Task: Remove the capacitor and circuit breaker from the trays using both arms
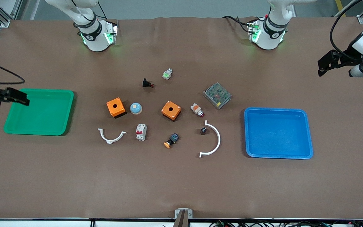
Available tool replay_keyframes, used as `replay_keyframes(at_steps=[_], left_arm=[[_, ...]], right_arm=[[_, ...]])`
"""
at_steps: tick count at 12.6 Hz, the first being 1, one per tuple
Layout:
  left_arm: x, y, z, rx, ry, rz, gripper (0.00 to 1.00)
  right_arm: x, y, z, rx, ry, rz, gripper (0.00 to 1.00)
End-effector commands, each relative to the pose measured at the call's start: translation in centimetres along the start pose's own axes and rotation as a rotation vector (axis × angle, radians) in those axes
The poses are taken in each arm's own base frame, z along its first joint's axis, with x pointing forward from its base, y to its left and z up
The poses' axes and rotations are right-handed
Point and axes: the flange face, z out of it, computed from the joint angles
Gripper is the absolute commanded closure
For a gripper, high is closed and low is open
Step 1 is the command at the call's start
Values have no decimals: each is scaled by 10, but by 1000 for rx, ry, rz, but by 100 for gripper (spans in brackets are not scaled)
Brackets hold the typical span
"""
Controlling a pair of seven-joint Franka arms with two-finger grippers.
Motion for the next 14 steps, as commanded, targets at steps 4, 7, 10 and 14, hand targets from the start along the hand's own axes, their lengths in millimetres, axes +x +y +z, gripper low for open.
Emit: replay_keyframes(at_steps=[4,7,10,14], left_arm=[[-4,6,-8,-11,9,17,0],[-4,6,-8,-9,10,10,0],[-4,5,-9,-9,12,7,0],[-6,5,-11,-9,16,7,0]], right_arm=[[-19,-1,-3,8,99,20,0],[-14,-2,-6,37,143,20,0],[-15,-1,-9,42,143,23,0],[-22,-6,-10,32,144,20,0]])
